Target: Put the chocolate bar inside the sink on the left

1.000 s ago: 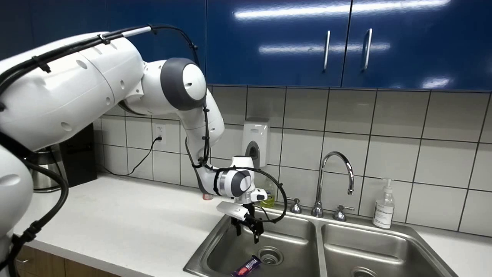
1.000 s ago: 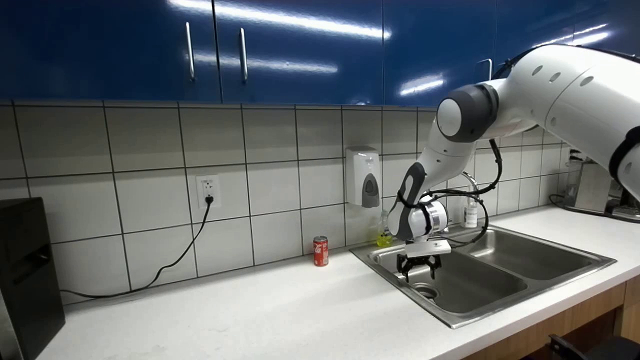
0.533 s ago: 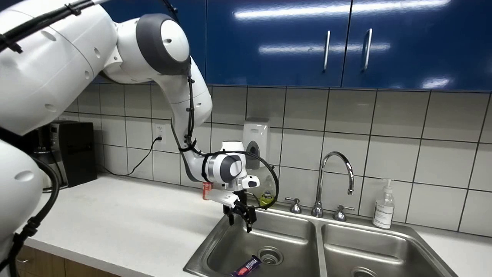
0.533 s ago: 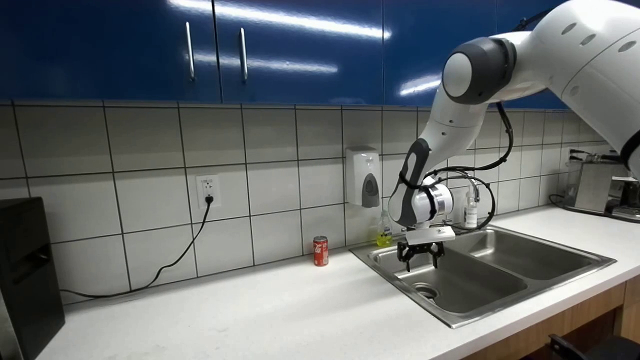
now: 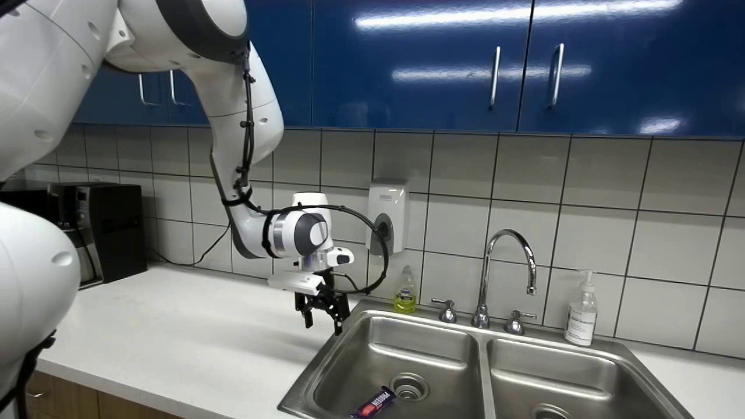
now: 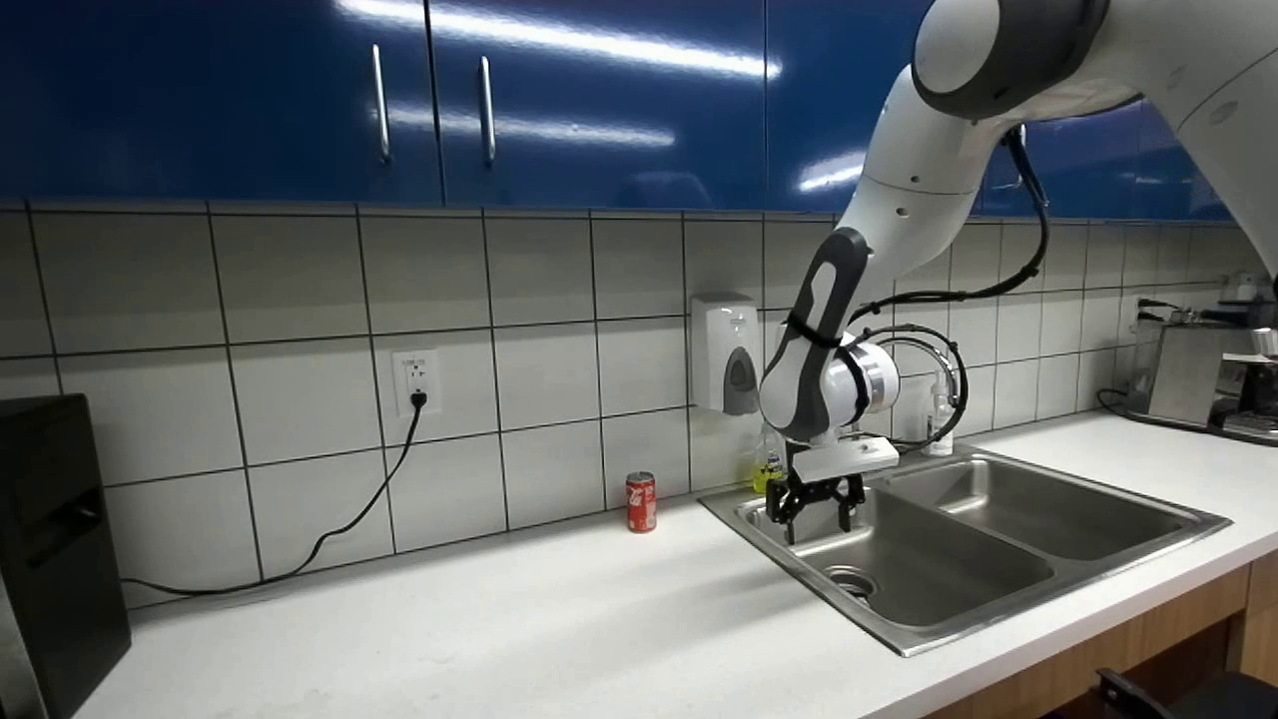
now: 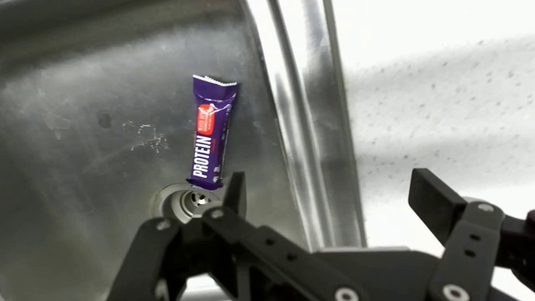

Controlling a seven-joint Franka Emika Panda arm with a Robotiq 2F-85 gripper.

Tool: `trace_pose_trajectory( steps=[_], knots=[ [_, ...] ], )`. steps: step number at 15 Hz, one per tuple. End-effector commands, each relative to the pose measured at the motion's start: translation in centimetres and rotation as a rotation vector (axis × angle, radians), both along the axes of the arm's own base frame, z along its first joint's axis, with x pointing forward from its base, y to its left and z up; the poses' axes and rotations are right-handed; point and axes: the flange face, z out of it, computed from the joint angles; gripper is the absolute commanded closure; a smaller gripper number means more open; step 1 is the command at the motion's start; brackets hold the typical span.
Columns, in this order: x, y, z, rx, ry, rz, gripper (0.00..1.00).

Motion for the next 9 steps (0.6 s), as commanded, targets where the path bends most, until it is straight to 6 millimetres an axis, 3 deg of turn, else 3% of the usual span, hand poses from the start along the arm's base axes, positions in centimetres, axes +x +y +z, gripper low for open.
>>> trace_pose_trajectory(
  steps=[1,9],
  knots=[
    [-2.8,4.1,1.7,0.014,0.01,0.105,0.0],
    [-7.8,12.6,3.4,0.043,-0.002,0.257,0.0]
  ],
)
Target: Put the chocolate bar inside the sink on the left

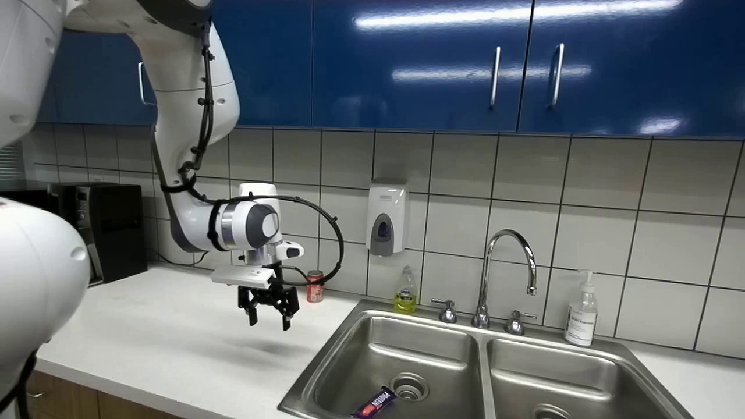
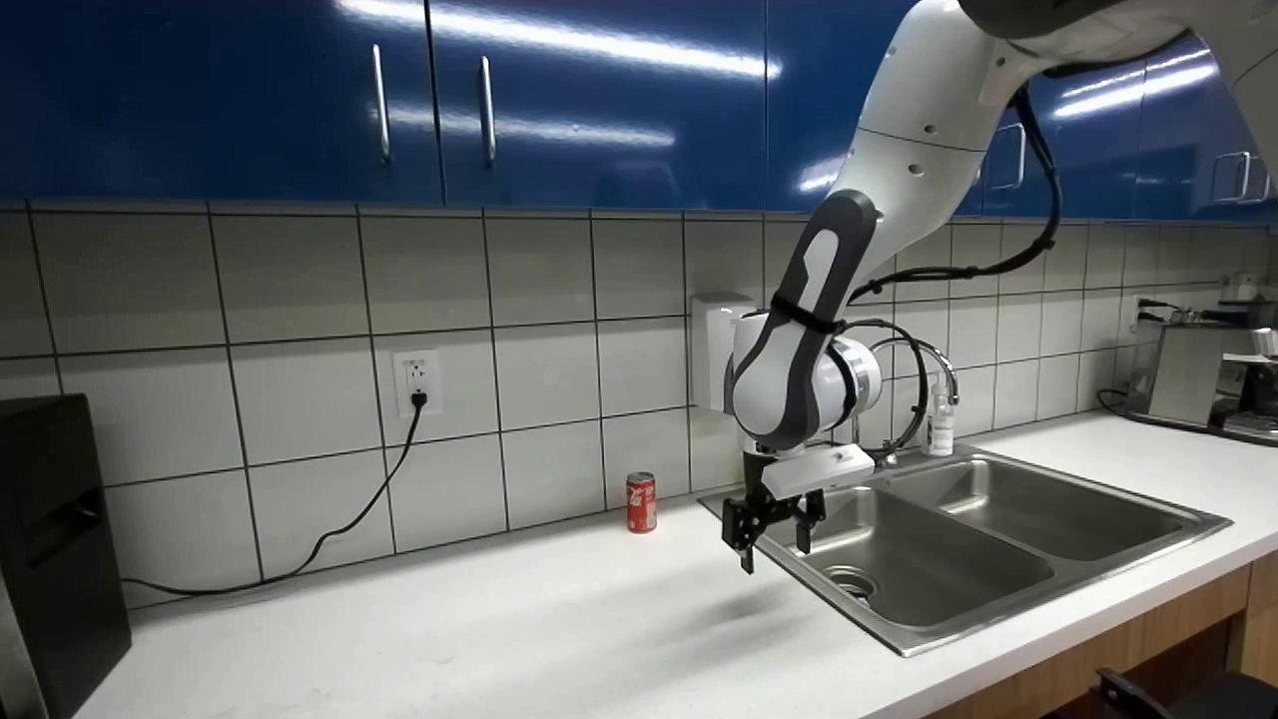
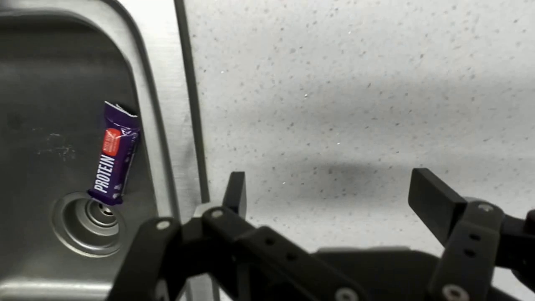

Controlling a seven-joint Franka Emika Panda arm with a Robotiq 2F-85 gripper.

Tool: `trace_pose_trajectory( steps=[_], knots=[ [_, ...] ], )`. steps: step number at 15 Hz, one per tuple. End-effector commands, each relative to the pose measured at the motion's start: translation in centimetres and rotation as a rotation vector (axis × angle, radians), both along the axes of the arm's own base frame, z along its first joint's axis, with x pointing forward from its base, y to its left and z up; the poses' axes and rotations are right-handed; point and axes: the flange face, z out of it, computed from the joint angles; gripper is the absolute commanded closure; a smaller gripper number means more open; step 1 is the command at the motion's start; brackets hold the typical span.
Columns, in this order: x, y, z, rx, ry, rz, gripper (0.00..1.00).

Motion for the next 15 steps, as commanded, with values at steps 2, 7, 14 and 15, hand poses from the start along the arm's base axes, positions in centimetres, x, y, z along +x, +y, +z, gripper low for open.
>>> trace_pose_trajectory(
  steps=[2,7,14,15],
  knots=[
    [-4.0,3.2,2.5,-0.001,-0.036,0.053,0.0],
    [-6.5,4.4,3.9,-0.005,-0.068,-0.002,0.0],
    [-8.9,2.5,5.5,0.022,-0.088,-0.132,0.0],
    [-9.3,2.1,5.6,0.022,-0.084,-0.129,0.0]
  ],
)
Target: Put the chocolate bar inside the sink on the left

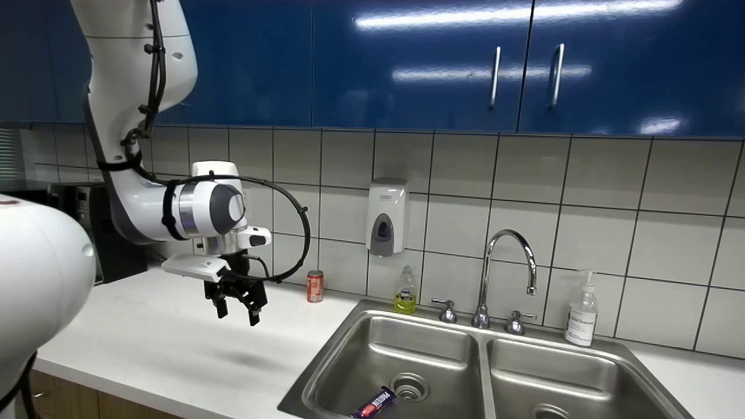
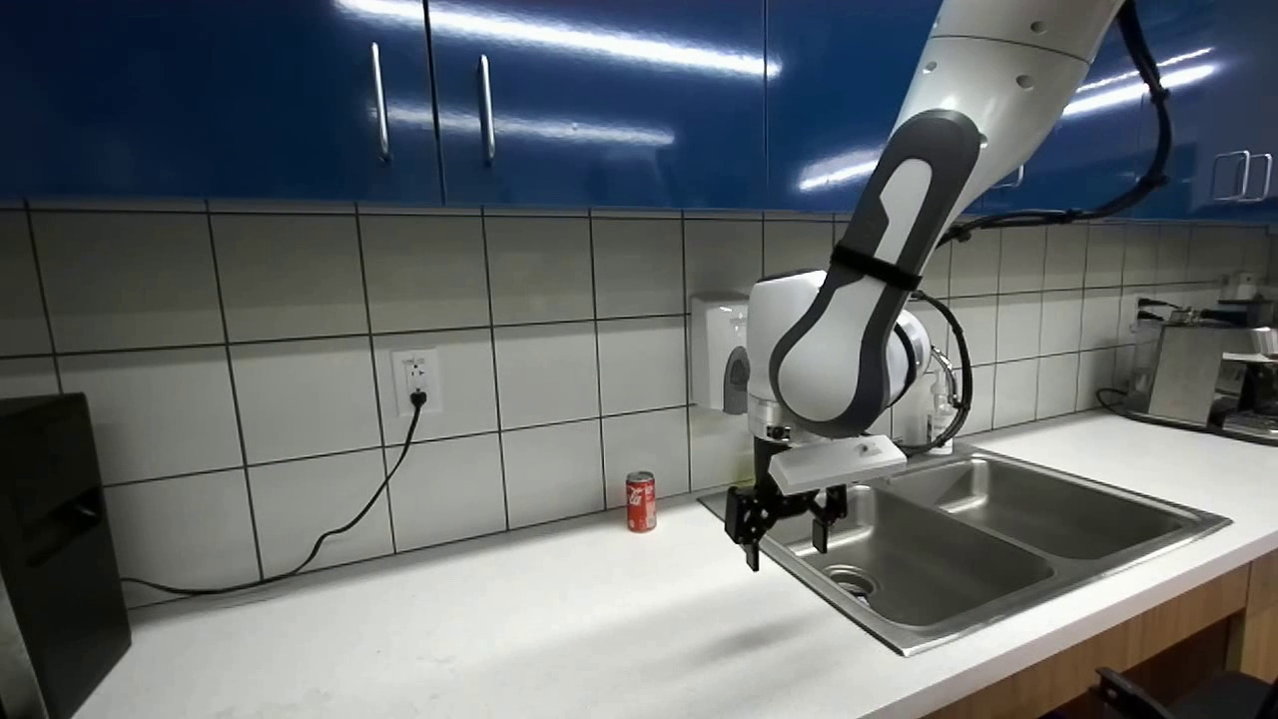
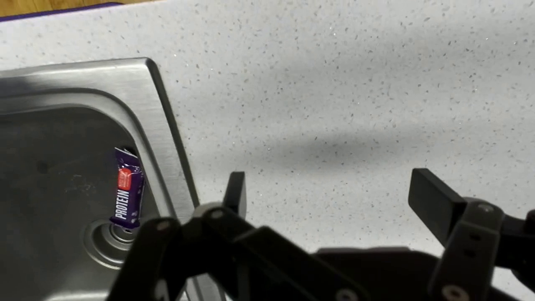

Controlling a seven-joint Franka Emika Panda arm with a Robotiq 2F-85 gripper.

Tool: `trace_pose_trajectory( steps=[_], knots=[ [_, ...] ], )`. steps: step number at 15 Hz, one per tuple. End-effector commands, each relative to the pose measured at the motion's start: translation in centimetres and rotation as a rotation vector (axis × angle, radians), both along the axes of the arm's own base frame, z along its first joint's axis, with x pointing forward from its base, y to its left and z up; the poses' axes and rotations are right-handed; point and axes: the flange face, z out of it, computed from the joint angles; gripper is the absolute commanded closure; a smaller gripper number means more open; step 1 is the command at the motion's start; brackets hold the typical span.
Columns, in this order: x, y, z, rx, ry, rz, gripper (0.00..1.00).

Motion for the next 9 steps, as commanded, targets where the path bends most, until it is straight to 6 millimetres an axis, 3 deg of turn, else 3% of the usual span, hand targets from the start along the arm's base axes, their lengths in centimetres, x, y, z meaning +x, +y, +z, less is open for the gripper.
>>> trace_pose_trajectory(
  steps=[1,9],
  knots=[
    [-2.0,-1.7,1.3,0.015,-0.018,-0.014,0.0],
    [-4.6,-3.5,1.4,0.036,-0.005,0.122,0.0]
  ],
)
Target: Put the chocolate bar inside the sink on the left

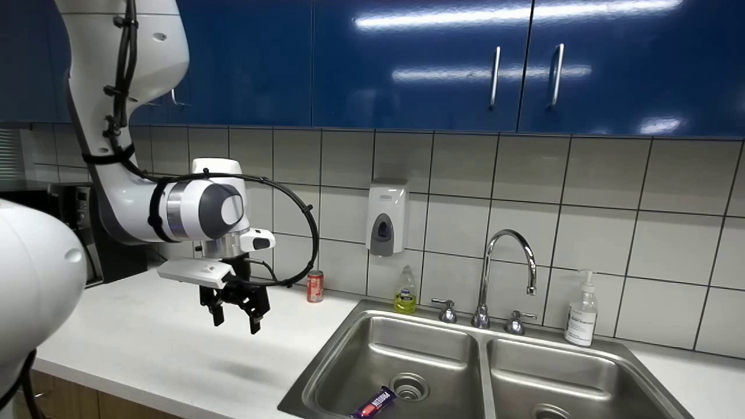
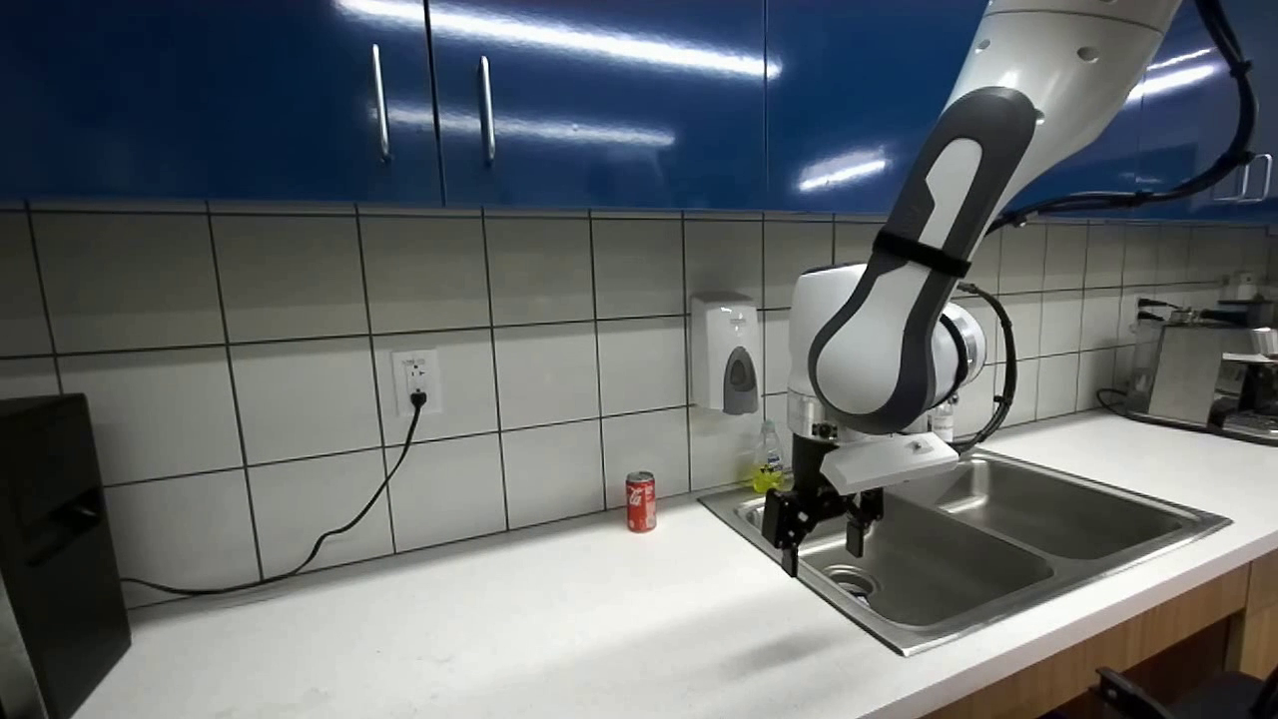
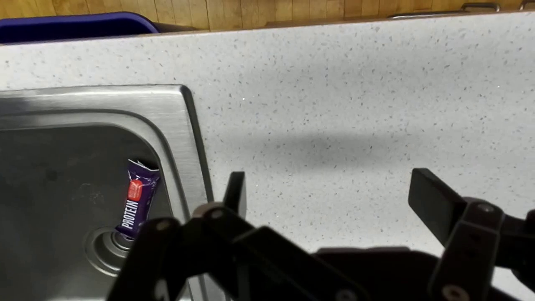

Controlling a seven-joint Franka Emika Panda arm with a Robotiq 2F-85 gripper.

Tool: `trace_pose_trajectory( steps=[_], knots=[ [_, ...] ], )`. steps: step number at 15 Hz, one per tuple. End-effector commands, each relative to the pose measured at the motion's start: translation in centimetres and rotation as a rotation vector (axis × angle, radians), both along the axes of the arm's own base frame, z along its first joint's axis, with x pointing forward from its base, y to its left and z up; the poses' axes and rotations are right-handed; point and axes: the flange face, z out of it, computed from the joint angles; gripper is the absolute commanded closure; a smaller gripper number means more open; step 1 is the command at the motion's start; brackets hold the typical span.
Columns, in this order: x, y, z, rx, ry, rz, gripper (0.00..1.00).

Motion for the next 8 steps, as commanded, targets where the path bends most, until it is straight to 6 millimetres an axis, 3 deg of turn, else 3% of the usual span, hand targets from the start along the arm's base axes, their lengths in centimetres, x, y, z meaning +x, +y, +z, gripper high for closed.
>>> trace_pose_trajectory(
  steps=[1,4,6,8],
  knots=[
    [-1.4,-0.7,1.0,0.02,-0.018,0.059,0.0],
    [-0.3,-0.8,1.4,0.027,-0.014,0.071,0.0],
    [-1.2,-1.2,1.4,0.026,-0.017,0.071,0.0],
    [-0.4,-0.8,0.7,0.022,-0.003,0.056,0.0]
  ],
)
